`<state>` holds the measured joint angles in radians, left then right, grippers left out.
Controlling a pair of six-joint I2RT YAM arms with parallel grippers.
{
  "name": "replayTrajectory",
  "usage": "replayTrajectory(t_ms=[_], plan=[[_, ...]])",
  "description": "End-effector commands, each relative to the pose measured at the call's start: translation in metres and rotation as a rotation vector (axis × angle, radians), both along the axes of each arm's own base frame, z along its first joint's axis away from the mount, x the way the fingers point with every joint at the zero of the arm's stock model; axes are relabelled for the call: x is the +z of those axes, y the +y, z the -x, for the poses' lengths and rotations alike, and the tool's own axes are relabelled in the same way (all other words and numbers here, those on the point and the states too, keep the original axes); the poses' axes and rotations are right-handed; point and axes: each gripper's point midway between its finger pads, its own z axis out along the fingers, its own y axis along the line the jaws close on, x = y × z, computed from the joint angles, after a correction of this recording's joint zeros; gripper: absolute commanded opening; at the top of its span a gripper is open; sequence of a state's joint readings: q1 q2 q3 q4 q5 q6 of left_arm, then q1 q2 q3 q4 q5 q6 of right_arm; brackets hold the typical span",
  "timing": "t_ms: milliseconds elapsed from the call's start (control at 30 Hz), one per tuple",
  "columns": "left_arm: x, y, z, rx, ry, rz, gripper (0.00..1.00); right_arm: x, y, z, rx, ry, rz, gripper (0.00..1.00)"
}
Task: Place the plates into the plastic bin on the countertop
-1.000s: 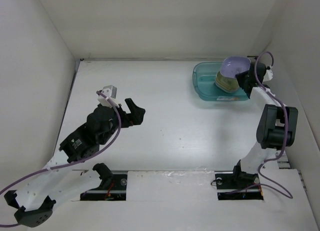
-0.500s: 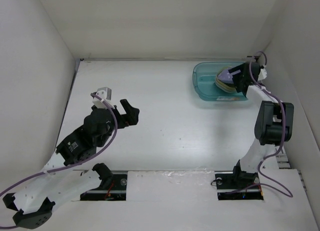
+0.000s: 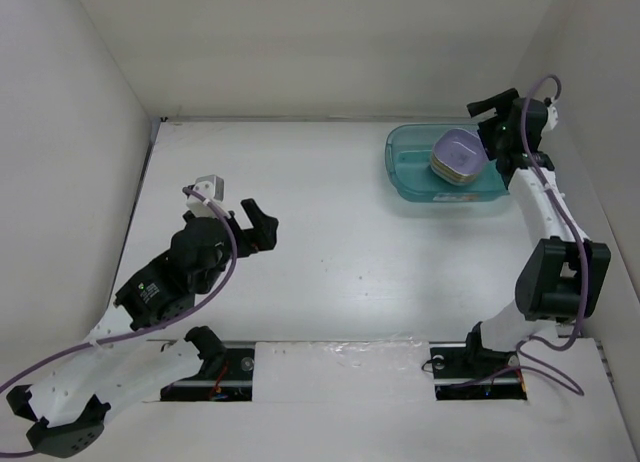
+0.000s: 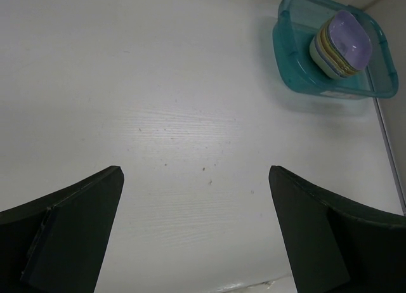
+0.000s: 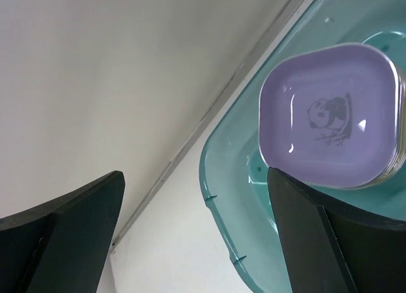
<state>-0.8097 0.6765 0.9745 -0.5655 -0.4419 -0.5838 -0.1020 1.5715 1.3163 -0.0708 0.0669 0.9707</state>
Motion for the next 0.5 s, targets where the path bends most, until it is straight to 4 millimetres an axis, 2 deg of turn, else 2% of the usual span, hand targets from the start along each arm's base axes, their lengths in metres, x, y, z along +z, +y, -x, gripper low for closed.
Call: replayTrajectory(t_ms=[0, 33, 100, 133, 167, 200, 233, 267, 300, 333, 367, 467], plan=[[0.005, 0.002, -0.004, 0.017, -0.029, 0.003, 0.99, -0.005, -0.011, -0.001, 0.035, 0.068, 0.026, 1.0], [0.005, 0.002, -0.004, 0.02, -0.027, 0.011, 0.99, -0.018, -0.009, 0.003, 0.058, 0.125, 0.039, 1.0], [0.006, 0.003, -0.005, 0.03, -0.029, 0.008, 0.99, -0.018, -0.005, 0.006, 0.079, 0.128, 0.068, 1.0], [0.004, 0.006, -0.005, 0.047, -0.024, 0.005, 0.99, 0.003, 0.003, 0.011, 0.111, 0.072, 0.103, 1.0], [0.005, 0.01, -0.007, 0.069, -0.031, -0.002, 0.99, 0.011, 0.01, 0.017, 0.131, 0.055, 0.124, 1.0], [0.0, 0.014, -0.006, 0.093, -0.014, -0.002, 0.99, 0.038, 0.029, 0.029, 0.188, -0.002, 0.196, 1.0], [0.001, 0.016, -0.007, 0.107, -0.013, -0.013, 0.99, 0.038, 0.042, 0.029, 0.216, -0.006, 0.197, 1.0], [0.0, 0.019, -0.007, 0.129, -0.007, -0.007, 0.99, 0.055, 0.052, 0.049, 0.256, -0.019, 0.283, 1.0], [-0.003, 0.026, -0.01, 0.174, -0.002, -0.02, 0.99, 0.062, 0.06, 0.059, 0.263, -0.023, 0.337, 1.0], [-0.004, 0.031, -0.009, 0.199, 0.006, -0.028, 0.99, 0.073, 0.087, 0.072, 0.326, -0.042, 0.39, 1.0], [-0.001, 0.034, -0.009, 0.219, 0.001, -0.02, 0.99, 0.081, 0.091, 0.096, 0.353, -0.028, 0.471, 1.0], [0.004, 0.053, -0.009, 0.307, -0.015, -0.041, 0.99, 0.096, 0.12, 0.142, 0.426, -0.049, 0.591, 1.0]])
